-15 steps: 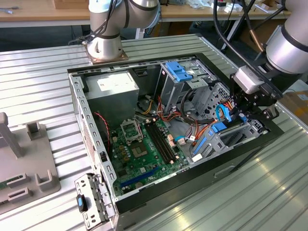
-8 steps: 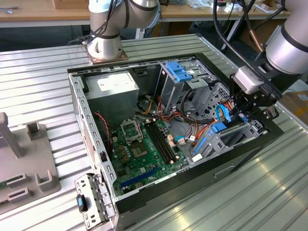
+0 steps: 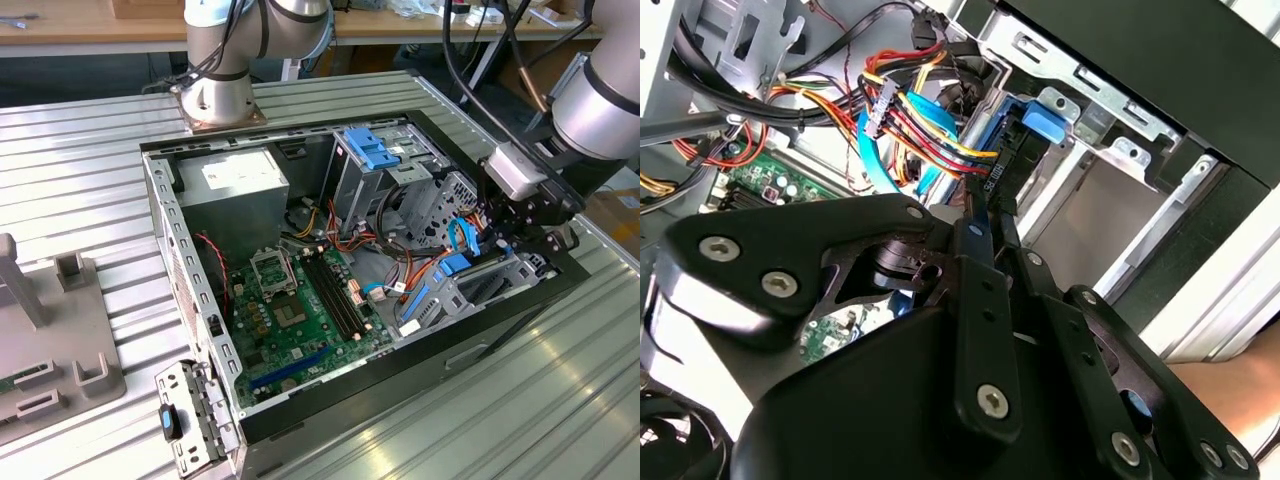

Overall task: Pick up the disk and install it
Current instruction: 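Insert the first disk wire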

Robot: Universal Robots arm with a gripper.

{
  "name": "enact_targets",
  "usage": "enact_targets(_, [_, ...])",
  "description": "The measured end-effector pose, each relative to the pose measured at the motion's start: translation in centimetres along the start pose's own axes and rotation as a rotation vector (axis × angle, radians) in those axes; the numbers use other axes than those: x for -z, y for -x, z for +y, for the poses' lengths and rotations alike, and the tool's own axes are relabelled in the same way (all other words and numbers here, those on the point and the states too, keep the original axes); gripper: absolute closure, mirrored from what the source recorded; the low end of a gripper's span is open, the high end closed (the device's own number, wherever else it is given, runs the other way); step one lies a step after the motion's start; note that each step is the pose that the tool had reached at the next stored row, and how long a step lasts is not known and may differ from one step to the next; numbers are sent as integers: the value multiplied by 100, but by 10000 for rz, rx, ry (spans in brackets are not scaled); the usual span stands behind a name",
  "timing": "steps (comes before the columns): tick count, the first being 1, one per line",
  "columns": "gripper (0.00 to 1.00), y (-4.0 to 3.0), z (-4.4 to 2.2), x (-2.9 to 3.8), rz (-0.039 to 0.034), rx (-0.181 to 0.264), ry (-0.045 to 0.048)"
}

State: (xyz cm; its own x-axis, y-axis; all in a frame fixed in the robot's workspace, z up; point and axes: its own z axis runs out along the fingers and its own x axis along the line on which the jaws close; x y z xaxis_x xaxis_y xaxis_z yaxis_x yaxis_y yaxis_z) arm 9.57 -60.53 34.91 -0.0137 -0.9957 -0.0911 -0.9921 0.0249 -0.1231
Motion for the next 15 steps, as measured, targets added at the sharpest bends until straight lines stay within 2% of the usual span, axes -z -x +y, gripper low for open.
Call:
enact_targets(5, [83,-1,1,-12,-1,-8,-1])
enact_targets(6, [83,-1,1,-13,35,-293,-26])
enact_targets(8, [83,2,1,-12,38,-303,-28])
enact_targets(12, [83,14,4,-14,87,-705,-65])
enact_targets(15, [83,16,5,-14,90,-731,-67])
